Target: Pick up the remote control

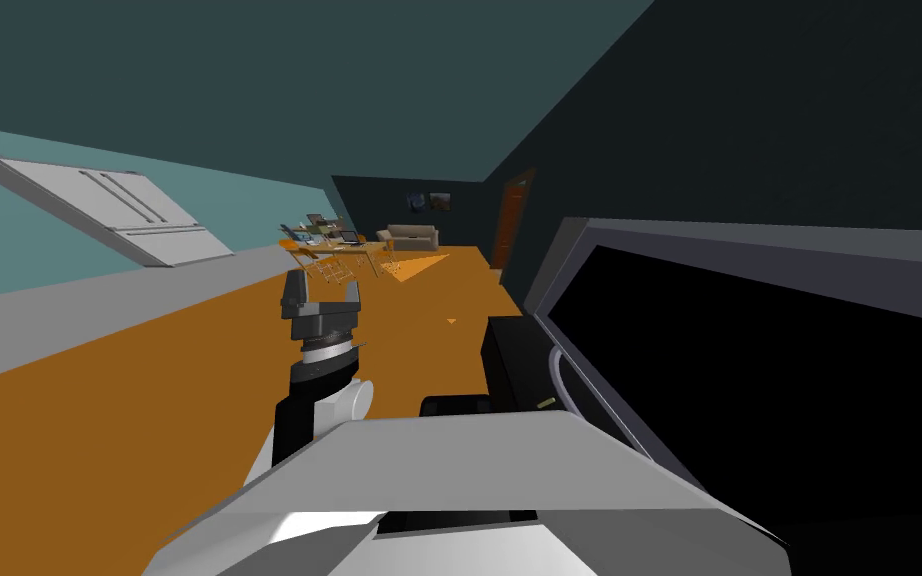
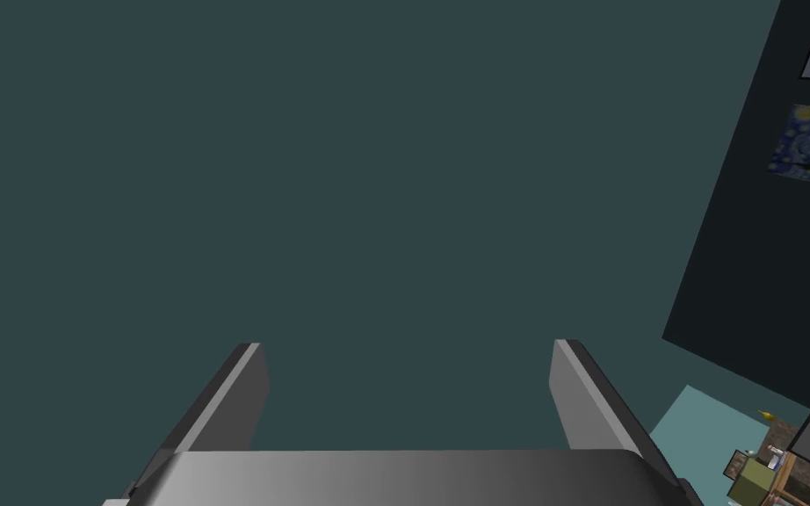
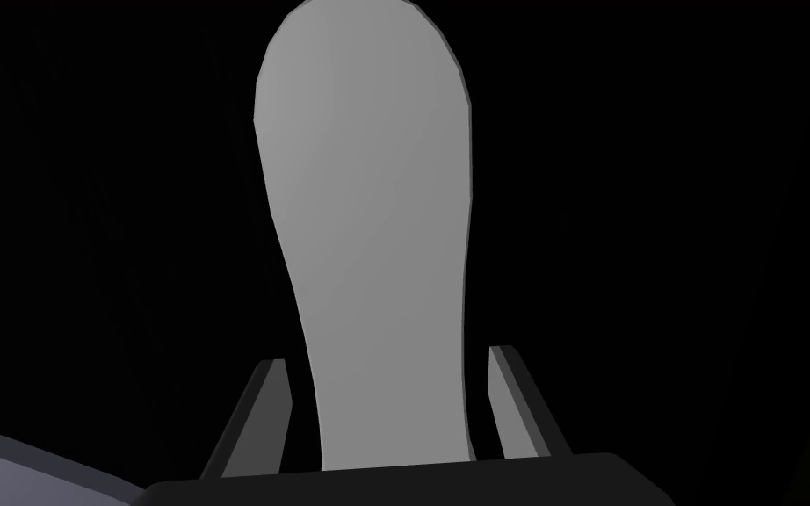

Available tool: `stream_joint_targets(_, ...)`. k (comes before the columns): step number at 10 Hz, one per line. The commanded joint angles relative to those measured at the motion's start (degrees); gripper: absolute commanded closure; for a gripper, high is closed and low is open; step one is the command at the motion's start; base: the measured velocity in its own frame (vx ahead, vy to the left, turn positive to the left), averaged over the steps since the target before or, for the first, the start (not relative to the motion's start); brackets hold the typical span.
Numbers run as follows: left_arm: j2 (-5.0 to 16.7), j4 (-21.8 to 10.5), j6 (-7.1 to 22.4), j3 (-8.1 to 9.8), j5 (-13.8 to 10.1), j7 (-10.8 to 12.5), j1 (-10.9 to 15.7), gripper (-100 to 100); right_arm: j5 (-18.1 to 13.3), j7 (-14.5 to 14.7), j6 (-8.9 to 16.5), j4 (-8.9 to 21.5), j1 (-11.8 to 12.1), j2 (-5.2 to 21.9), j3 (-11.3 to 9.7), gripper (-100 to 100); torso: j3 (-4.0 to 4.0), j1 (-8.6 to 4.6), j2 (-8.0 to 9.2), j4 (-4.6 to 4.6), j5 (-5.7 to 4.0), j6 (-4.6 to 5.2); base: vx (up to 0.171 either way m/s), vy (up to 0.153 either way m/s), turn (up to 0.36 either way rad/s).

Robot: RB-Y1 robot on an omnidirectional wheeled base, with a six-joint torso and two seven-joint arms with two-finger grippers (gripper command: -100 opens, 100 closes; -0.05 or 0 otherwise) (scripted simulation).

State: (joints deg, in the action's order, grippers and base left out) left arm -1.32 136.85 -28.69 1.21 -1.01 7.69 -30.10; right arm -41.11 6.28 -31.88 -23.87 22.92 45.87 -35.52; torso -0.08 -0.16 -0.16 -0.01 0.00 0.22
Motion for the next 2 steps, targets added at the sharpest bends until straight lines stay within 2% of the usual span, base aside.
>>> stream_joint_targets(1,0.0,0.0,0.0,0.0,0.0,0.0,0.0,0,0.0,0.0,0.0,0.0,0.0,0.0,0.0,100,0.0,0.0,0.0,0.0,0.0,0.0,0.004,0.022,-0.011)
stream_joint_targets(2,0.0,0.0,0.0,0.0,0.0,0.0,0.0,0,0.0,-0.2,-0.1,-0.2,0.1,0.1,0.0,0,0.01,-0.08,0.02,0.01,-0.03,-0.02,0.0,0.0,0.0)
